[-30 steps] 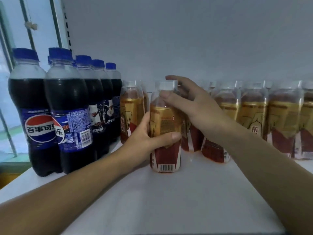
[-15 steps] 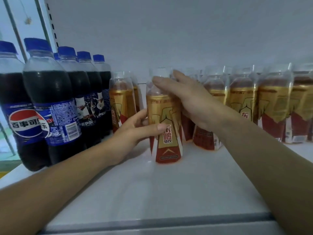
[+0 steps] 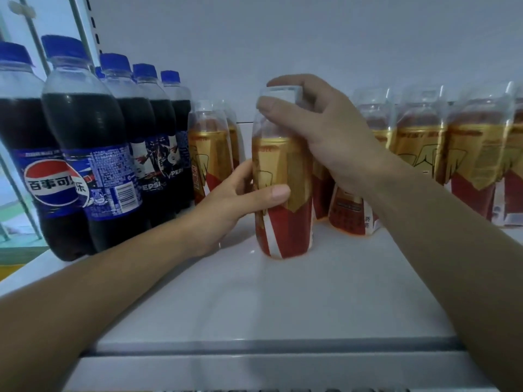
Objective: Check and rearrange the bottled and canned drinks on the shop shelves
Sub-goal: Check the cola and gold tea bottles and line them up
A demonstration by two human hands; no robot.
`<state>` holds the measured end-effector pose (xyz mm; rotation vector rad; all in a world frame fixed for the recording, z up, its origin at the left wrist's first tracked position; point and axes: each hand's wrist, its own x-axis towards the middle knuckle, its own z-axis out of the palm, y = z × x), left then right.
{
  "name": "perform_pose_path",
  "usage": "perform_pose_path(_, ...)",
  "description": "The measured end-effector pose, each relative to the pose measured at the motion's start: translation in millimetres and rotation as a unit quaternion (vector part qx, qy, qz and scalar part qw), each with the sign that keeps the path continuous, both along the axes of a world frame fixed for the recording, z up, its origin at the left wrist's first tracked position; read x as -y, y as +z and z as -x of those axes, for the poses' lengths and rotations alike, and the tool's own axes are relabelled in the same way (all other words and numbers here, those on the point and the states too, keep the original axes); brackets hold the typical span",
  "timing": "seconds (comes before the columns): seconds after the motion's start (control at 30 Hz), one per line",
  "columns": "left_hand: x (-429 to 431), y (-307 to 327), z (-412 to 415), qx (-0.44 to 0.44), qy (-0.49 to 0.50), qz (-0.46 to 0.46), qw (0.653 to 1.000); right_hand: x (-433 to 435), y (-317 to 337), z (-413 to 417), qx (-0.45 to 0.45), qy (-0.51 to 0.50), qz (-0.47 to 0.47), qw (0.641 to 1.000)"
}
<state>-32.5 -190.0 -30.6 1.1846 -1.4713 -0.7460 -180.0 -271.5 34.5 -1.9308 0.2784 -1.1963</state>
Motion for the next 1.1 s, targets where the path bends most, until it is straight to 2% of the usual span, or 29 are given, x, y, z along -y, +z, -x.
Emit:
perform_pose_path(0.1, 2, 1, 2, -0.006, 0.047, 0.033, 0.998, -3, 1, 1, 0.001, -0.004, 0.014, 1.000)
perform_pose_path(0.27, -3, 9, -9, -0.001, -0.019, 0.011, 1.000, 3, 6, 2, -0.001, 0.057, -0.048, 0.997)
perform_pose_path(0.33, -4, 6, -9, 0.009, -0.025, 0.002, 1.000, 2, 4, 2, 0.007, 0.043, -0.025, 0.999)
perform_pose_path(0.5, 0, 4, 7, 0.008, 0.032, 0.028, 0.999, -2, 1, 2, 0.012, -0.003, 0.023, 1.000)
perform_pose_path(0.6, -2, 5, 1, -0.009, -0.005, 0.018, 1.000, 0, 4, 2, -0.004, 0.035, -0.016, 0.999)
perform_pose_path(0.7, -5, 5, -3, -0.019, -0.039, 0.006, 0.999, 0, 4, 3, -0.001, 0.030, -0.001, 1.000)
perform_pose_path(0.8, -4, 4, 3, 0.015, -0.006, 0.006, 1.000, -4, 1, 3, 0.004, -0.006, 0.041, 0.999)
perform_pose_path(0.87, -2, 3, 3, 0.006, 0.020, 0.012, 1.000, -5, 1, 3, -0.012, -0.011, 0.051, 0.999)
perform_pose_path(1.0, -4, 7, -4, -0.025, -0.037, -0.001, 0.999, -2, 4, 6, -0.029, 0.028, 0.013, 0.999)
perform_pose_path(1.1, -7, 5, -6, -0.001, -0.055, -0.009, 0.998, -5, 3, 6, 0.001, -0.001, 0.039, 0.999)
